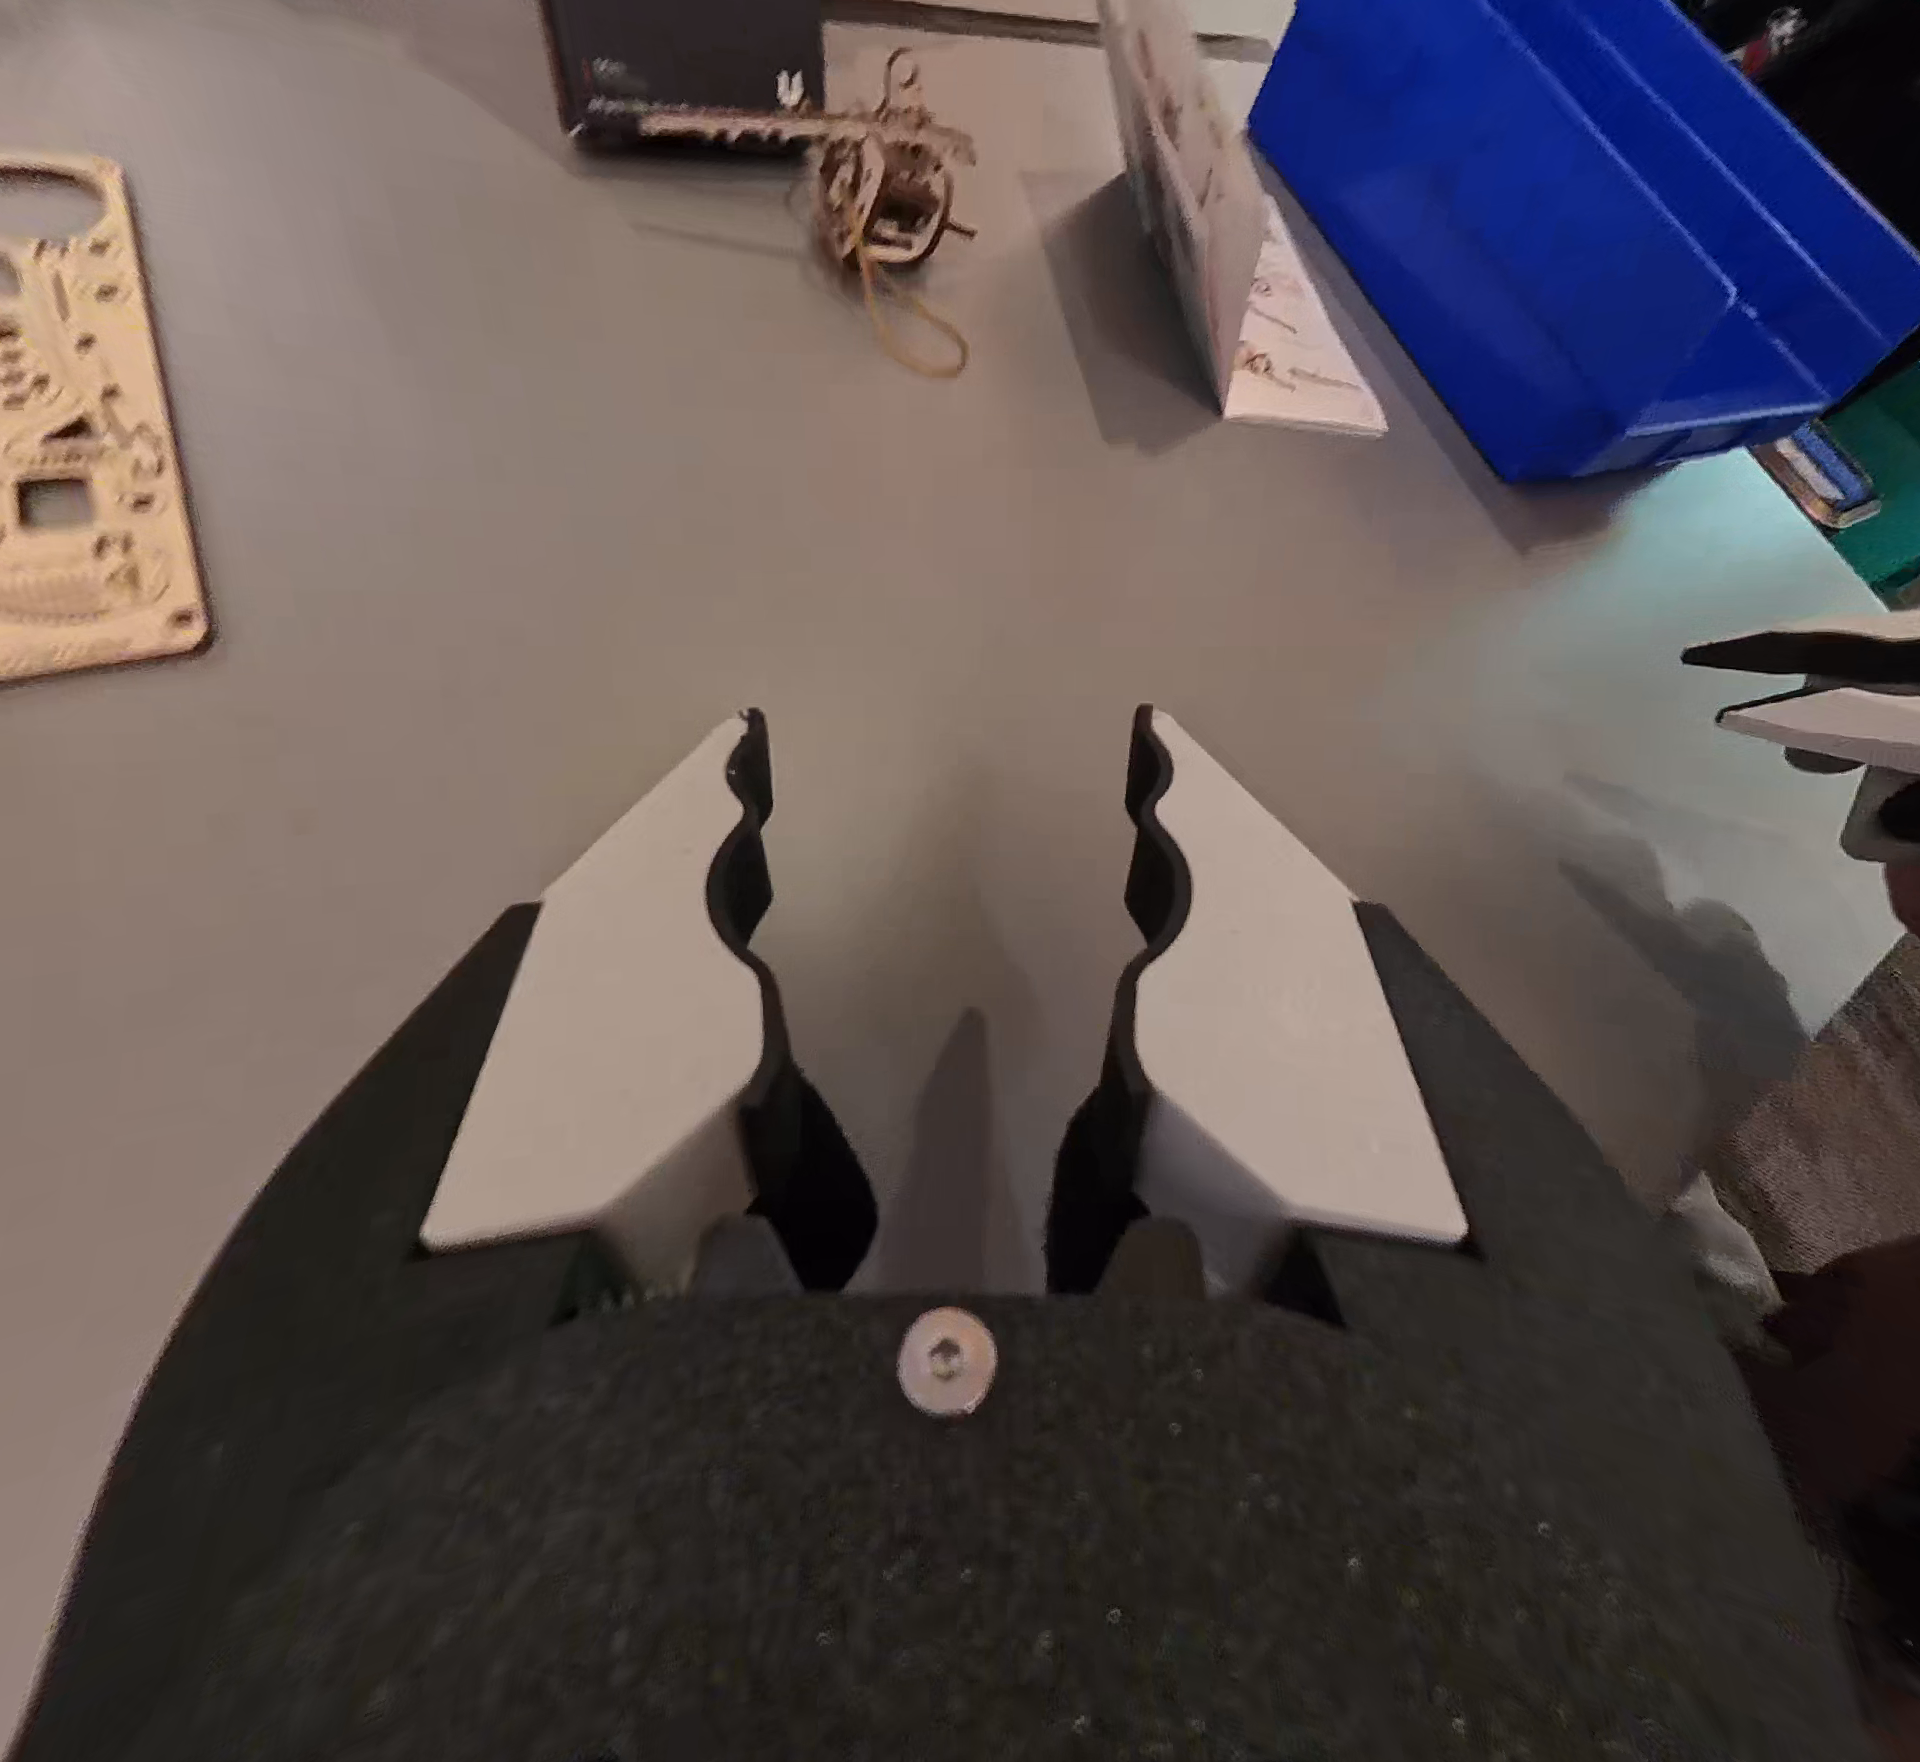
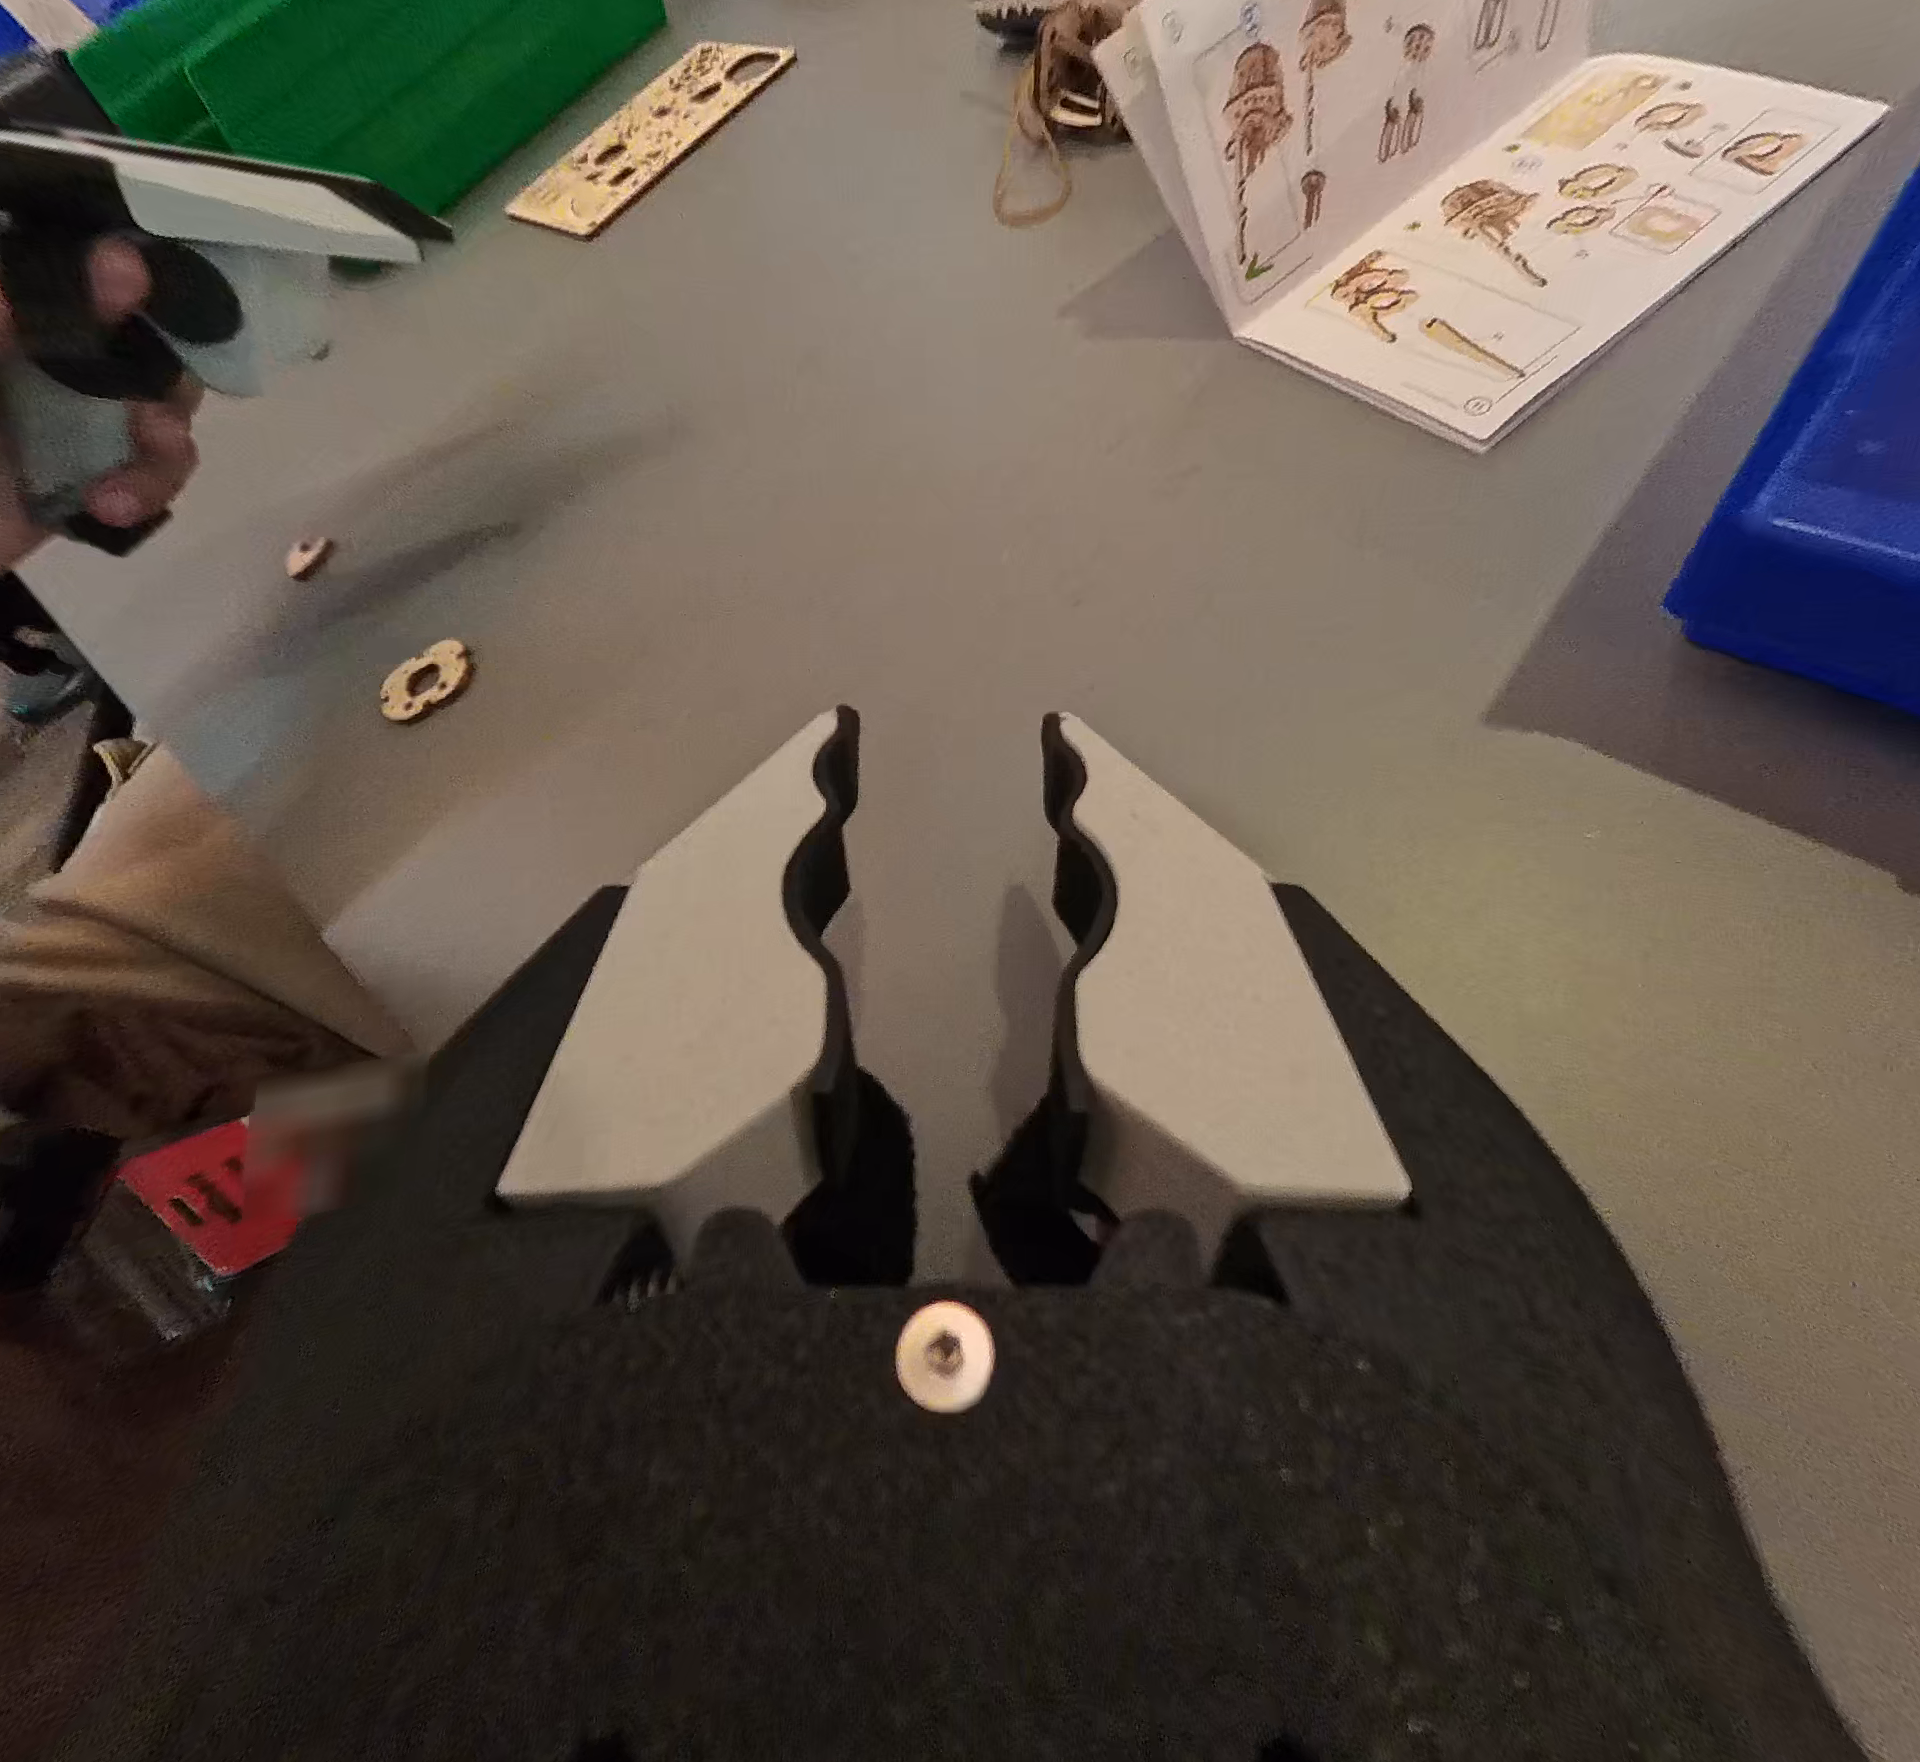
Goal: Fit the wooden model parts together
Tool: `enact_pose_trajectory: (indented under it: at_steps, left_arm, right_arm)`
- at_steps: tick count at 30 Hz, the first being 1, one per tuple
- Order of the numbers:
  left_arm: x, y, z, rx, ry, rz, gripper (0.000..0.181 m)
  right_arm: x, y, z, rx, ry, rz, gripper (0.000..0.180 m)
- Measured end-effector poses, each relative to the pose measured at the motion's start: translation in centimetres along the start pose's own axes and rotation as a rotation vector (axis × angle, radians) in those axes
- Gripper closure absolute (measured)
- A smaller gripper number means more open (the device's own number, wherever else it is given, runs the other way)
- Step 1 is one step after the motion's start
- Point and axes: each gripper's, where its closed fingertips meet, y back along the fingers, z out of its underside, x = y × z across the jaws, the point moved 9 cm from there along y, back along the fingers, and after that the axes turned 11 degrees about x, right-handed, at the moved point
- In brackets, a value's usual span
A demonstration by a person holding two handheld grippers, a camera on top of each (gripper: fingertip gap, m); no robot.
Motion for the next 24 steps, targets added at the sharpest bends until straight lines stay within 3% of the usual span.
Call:
enact_pose_trajectory:
  at_steps: [5,11,17,24]
  left_arm:
    - [1.6,-2.1,-0.7,0.097,-0.058,0.096,0.122]
    - [2.0,-2.6,-1.1,0.071,-0.111,0.147,0.123]
    - [1.0,-0.3,-2.1,0.095,-0.185,0.125,0.125]
    - [2.1,4.0,-0.5,-0.073,-0.441,0.308,0.126]
  right_arm:
    - [1.1,-0.2,0.6,-0.001,0.005,0.047,0.144]
    - [1.6,-0.1,0.9,-0.016,-0.02,0.063,0.144]
    - [1.0,-0.3,0.9,-0.013,-0.048,0.036,0.145]
    - [-0.6,-0.6,1.0,-0.047,-0.012,0.009,0.146]
